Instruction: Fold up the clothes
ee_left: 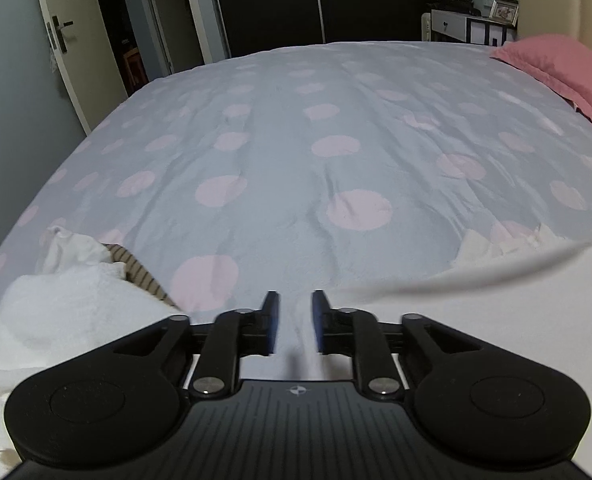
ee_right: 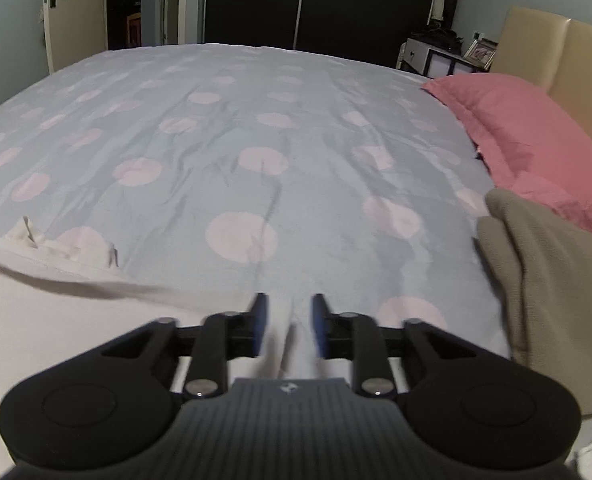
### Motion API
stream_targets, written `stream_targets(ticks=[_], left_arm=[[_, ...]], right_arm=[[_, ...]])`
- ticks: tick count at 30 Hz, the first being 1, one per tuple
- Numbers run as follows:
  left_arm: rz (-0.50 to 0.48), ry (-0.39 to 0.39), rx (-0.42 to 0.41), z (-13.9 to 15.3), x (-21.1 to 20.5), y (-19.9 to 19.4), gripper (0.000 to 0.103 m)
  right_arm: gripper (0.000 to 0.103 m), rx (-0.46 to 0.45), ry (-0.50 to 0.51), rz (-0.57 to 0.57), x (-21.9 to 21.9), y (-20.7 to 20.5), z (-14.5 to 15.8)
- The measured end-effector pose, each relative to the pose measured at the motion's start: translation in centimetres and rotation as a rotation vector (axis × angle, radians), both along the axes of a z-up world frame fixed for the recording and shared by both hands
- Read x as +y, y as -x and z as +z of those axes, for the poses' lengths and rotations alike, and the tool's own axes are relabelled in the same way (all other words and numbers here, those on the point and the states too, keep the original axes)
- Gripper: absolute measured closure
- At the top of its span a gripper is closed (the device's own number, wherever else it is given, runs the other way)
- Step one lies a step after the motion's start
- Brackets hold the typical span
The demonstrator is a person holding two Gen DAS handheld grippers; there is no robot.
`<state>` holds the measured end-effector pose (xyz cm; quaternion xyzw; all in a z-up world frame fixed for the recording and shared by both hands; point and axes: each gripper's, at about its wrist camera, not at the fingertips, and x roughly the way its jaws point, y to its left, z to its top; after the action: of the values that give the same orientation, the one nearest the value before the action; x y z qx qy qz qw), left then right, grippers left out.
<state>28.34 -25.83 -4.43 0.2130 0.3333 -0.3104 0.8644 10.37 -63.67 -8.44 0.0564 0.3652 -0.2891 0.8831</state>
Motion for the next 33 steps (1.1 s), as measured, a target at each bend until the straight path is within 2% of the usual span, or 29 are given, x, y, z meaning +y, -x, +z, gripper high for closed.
stream_targets(ticks=[4,6,8,11,13,17,22,24,25,26,27,28,29,33], left_arm=[[-0.004,-0.006,0.007,1.2,1.5,1.2,0.078],[-0.014,0.0,0.022,1.8,2.4,2.1,0.073],[-0.03,0.007,0.036,2.3,3.2,3.2,0.062],[-0.066,0.012,0.055,2.6,4.6,5.3,0.059],[-0.086,0.011,0.075,2.6,5.5,6.8,0.059],[-0.117,0.01,0.112,2.0,7.4,9.6,0.055],[-0.108,-0.011,0.175,-0.1,9.9,11.9,0.054],[-0.096,-0.006,0.223,-1.1,10.5,12.2,0.054],[-0.091,-0.003,0.248,-1.7,10.7,12.3,0.055],[-0.091,-0.008,0.27,-2.2,10.8,12.4,0.066],[-0.087,-0.025,0.279,-2.7,10.7,12.4,0.075],[-0.073,-0.045,0.281,-3.2,10.6,12.3,0.087],[-0.056,-0.063,0.285,-3.8,10.6,12.3,0.09],[-0.008,-0.103,0.263,-4.7,10.4,12.5,0.09]], right_arm=[[0.071,0.004,-0.025,0.007,0.4,1.6,1.2],[0.064,0.017,-0.053,0.015,0.8,2.4,1.9],[0.061,0.021,-0.095,0.027,1.4,3.5,2.3],[0.059,0.021,-0.161,0.045,2.3,5.3,2.9],[0.054,0.016,-0.212,0.047,3.0,6.6,2.9],[0.054,-0.002,-0.328,0.054,4.8,9.2,2.4],[0.054,0.025,-0.387,0.069,7.2,11.3,0.8],[0.058,0.06,-0.387,0.068,7.9,12.1,-0.5],[0.062,0.079,-0.385,0.067,8.1,12.4,-1.2],[0.082,0.103,-0.389,0.065,8.2,12.8,-1.9],[0.094,0.126,-0.403,0.063,8.3,13.1,-2.8],[0.094,0.139,-0.409,0.06,8.3,13.4,-3.4],[0.095,0.149,-0.409,0.056,8.3,13.6,-3.9],[0.096,0.174,-0.373,0.07,8.8,13.9,-3.9]])
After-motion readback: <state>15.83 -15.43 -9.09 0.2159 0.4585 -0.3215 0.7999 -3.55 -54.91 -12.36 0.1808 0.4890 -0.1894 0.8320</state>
